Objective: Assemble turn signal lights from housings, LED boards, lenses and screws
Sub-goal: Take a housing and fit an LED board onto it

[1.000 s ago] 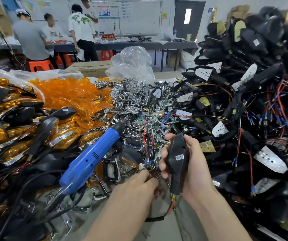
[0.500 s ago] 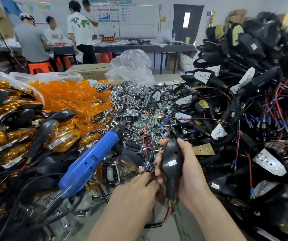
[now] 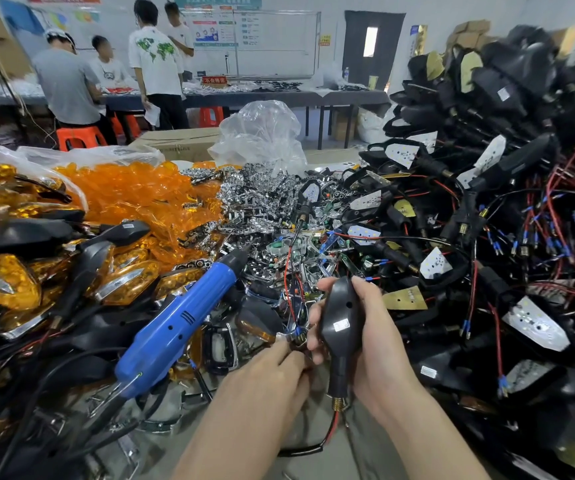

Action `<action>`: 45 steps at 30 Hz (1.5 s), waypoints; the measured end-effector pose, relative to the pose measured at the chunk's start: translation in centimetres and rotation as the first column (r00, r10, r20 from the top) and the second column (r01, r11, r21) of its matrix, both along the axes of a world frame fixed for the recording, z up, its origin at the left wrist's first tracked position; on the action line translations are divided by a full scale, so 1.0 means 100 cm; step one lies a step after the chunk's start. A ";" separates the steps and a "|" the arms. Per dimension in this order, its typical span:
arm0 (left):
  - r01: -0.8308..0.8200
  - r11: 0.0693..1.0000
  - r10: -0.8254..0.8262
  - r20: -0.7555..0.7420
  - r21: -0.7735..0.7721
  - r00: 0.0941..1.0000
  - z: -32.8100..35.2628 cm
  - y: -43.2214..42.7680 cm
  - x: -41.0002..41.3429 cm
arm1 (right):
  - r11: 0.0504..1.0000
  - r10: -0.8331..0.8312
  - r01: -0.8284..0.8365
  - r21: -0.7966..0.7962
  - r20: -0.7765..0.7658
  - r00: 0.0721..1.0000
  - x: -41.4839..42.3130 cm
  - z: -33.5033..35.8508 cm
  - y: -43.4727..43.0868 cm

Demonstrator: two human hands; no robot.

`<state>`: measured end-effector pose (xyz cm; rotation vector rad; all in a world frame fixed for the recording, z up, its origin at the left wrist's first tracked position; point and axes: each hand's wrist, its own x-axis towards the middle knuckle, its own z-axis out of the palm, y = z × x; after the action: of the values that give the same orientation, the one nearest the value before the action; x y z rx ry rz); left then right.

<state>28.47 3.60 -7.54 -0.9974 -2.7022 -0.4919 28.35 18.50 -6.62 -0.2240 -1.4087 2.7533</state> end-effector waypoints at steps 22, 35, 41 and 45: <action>-0.295 0.479 -0.127 0.398 0.826 0.908 0.010 0.002 0.002 | 0.987 0.012 -0.002 0.162 -0.059 0.998 0.003 -0.002 -0.017; -0.314 0.470 -0.091 0.399 0.825 0.912 0.007 0.007 0.006 | 0.982 0.006 0.004 0.189 -0.052 0.999 0.002 -0.005 -0.020; -0.331 0.443 -0.091 0.410 0.833 0.908 0.007 0.010 0.006 | 0.983 -0.002 0.010 0.185 -0.039 0.999 0.003 -0.004 -0.022; -0.347 0.434 -0.078 0.418 0.832 0.905 0.005 0.010 0.004 | 0.977 -0.015 0.022 0.213 -0.036 0.999 0.004 -0.003 -0.022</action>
<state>28.90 4.60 -7.05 -0.3330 -2.1261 -2.0160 28.73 16.31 -6.94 -0.1796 -1.6682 2.5513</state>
